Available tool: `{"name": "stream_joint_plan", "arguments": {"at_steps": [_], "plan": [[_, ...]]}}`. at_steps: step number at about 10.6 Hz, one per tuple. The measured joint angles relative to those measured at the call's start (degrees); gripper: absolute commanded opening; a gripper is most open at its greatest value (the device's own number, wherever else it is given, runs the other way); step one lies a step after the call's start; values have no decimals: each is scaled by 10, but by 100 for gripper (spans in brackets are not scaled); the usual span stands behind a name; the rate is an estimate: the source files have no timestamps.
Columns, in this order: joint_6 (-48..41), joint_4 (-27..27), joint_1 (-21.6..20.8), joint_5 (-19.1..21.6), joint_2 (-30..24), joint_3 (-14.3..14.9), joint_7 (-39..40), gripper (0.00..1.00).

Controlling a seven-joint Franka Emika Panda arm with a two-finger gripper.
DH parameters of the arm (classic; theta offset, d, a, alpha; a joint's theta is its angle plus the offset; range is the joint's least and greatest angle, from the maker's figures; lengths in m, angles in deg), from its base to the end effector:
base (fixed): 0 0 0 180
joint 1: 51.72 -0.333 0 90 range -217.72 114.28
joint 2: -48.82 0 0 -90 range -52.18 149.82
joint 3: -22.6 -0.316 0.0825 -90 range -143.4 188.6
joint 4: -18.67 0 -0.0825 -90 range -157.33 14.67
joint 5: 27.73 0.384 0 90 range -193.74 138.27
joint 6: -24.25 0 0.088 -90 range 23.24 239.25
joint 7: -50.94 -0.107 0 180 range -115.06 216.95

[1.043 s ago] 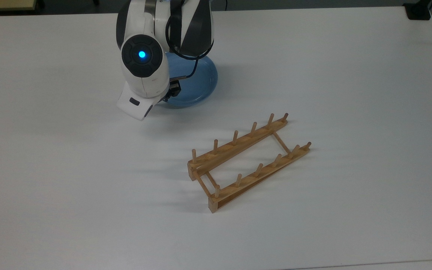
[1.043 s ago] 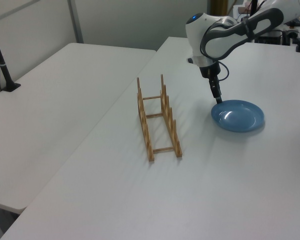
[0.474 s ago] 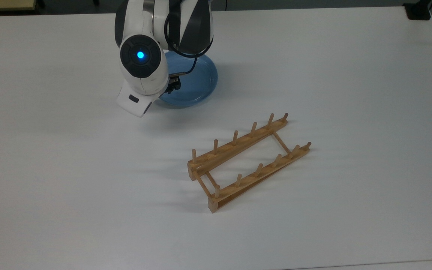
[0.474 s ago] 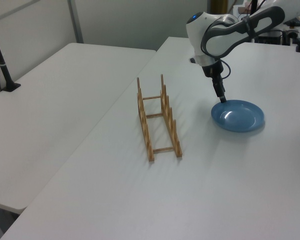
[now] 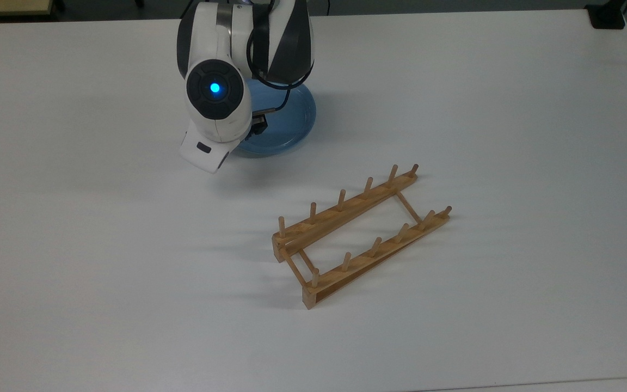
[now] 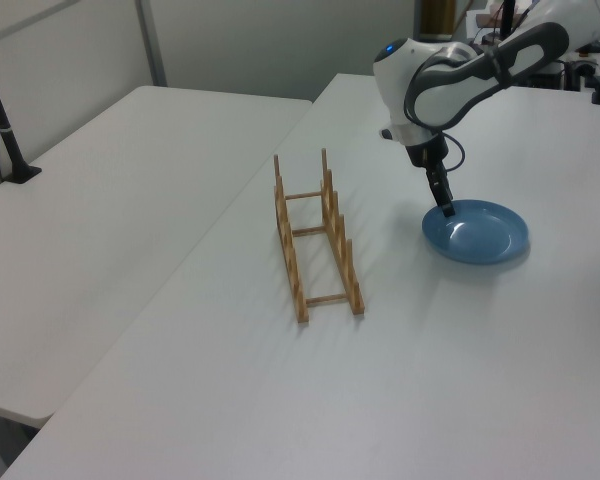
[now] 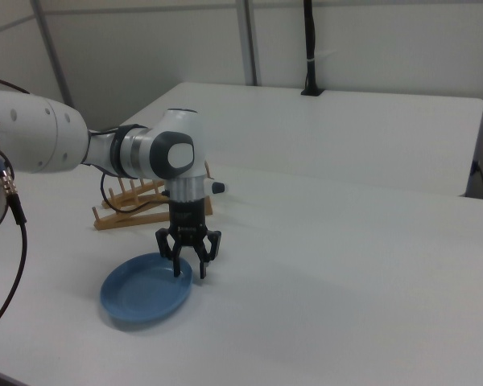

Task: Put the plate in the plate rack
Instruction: 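Close the gripper on the rim of the blue plate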

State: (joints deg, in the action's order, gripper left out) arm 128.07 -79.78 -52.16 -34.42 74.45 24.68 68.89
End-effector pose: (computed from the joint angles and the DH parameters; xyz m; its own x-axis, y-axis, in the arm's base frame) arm 0.6207 -0.0256 0.3053 0.8795 0.3049 -0.3654 0.3274 -0.9449 -0.0006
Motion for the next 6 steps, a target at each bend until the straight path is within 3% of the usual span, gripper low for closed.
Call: {"name": "stream_joint_plan", "arguments": {"at_steps": [1,6], "plan": [[7,-5,0,0,2,0,4,2],[4,-7,0,0,-9,-2,56,0]]}}
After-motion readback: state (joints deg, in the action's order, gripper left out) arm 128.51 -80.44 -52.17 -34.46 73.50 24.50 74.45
